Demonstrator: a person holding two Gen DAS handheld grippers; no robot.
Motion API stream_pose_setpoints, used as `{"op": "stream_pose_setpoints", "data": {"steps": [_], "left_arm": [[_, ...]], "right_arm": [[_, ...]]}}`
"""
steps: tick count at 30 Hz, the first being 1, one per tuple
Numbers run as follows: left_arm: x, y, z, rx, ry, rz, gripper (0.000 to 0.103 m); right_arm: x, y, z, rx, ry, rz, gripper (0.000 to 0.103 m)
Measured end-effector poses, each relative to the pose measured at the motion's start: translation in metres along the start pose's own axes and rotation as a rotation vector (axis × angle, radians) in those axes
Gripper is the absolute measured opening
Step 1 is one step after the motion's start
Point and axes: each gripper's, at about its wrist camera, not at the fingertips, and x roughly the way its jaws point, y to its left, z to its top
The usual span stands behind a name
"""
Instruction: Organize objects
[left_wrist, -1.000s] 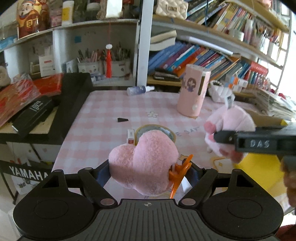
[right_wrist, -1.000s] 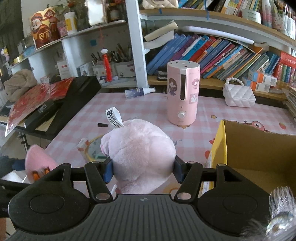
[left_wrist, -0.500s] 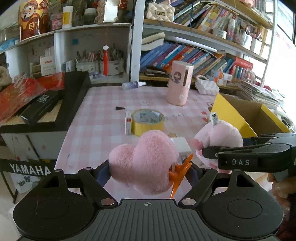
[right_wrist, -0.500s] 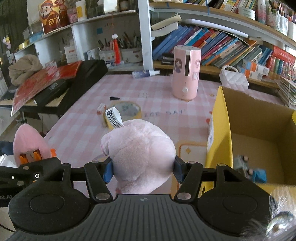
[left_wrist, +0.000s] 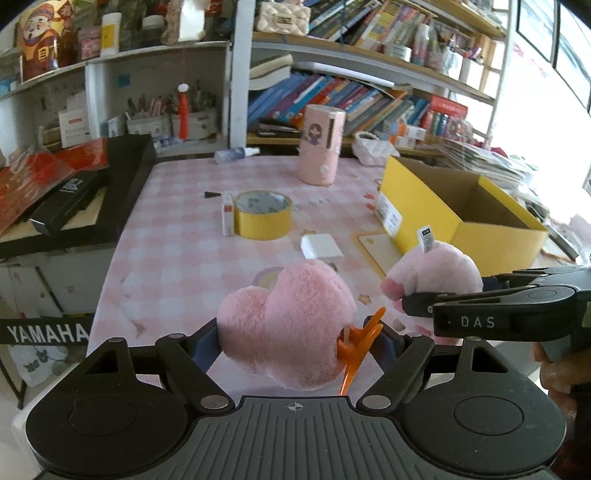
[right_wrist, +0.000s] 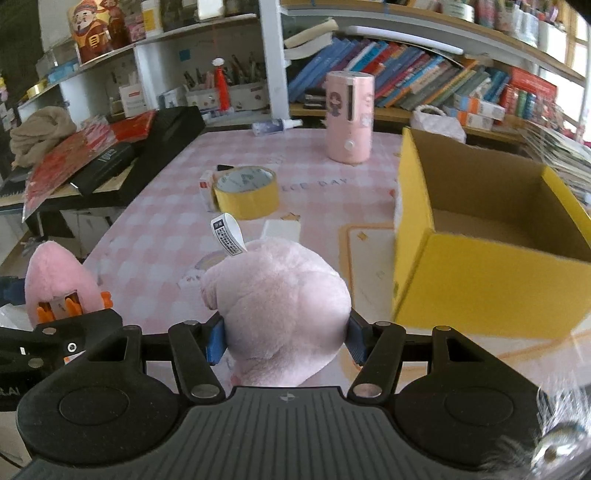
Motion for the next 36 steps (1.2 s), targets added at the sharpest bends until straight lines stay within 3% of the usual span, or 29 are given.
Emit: {"op": "stream_pose_setpoints", "data": {"steps": [15,27,36], "left_arm": [[-0.012,-0.031,-0.019,0.101,0.021,-0.101,0.082],[-0.001,-0.073,-0.019,0.224,0.026,-0.25,0.082],[0.008,-0.097,-0.014,0.271,0.018,-0.308,0.082]], "right_arm": [[-0.035,-0.009,-0.047,0.09,0.009,-0.07,0.058],[-0.069,-0.044,-0.079,0.232,0.005,-0.217,0.058],[-0.082,-0.068,-0.089,0.296,0.006,-0.288,0.058]]}}
